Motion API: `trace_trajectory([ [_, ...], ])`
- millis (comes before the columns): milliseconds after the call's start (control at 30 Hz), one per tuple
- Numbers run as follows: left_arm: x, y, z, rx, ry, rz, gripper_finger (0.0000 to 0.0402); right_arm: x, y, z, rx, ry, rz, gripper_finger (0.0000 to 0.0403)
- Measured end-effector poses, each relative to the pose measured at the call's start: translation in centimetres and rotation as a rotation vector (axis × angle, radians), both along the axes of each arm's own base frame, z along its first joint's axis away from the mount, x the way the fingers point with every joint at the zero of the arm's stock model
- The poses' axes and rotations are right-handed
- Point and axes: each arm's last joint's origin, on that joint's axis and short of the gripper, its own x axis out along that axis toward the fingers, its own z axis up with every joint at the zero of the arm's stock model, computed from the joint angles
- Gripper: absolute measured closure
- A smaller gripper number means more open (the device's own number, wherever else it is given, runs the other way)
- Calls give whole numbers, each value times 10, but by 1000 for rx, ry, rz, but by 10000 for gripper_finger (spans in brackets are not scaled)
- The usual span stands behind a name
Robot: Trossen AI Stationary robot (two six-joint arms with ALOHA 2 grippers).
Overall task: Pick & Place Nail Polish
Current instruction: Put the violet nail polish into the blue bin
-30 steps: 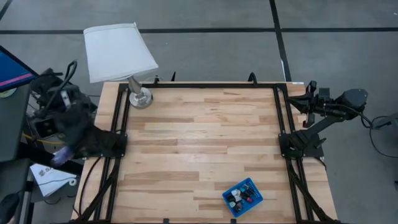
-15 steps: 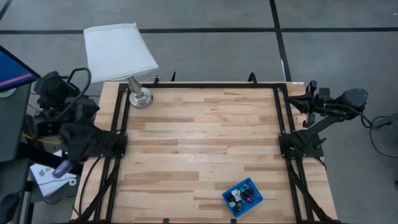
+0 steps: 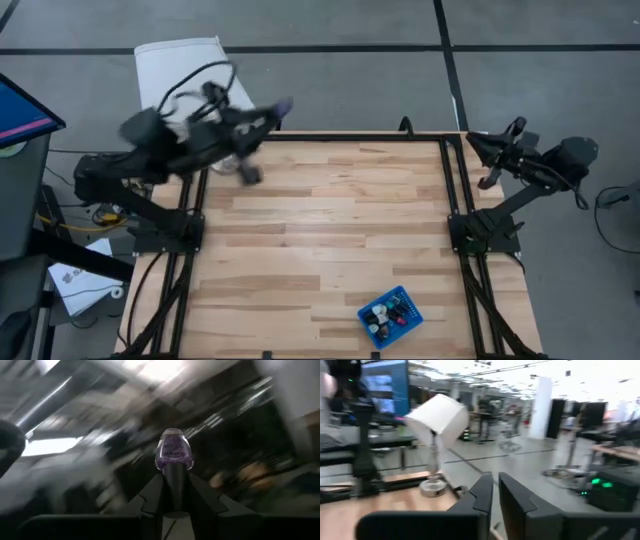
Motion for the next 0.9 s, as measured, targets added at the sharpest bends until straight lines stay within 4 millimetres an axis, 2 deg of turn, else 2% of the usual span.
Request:
trace_trajectory([
  [100, 24, 20, -14, -51, 63, 129, 348, 7, 4, 6, -54, 18, -25, 350],
  [233, 56, 44, -33, -79, 125, 202, 348, 22, 12, 18, -88, 4, -46, 307],
  [300, 70, 54, -43, -101, 149, 187, 348, 28, 16, 23, -90, -16, -57, 284],
  [467, 100, 73, -65, -183, 172, 14, 348, 43, 25, 32, -78, -60, -57, 222],
  [667, 122, 76, -75, -205, 130, -180, 348, 59, 35, 39, -98, -102, 8, 161],
  [900, 132, 67, -74, -147, 38, -315, 348, 81, 50, 54, -215, -195, 53, 153],
])
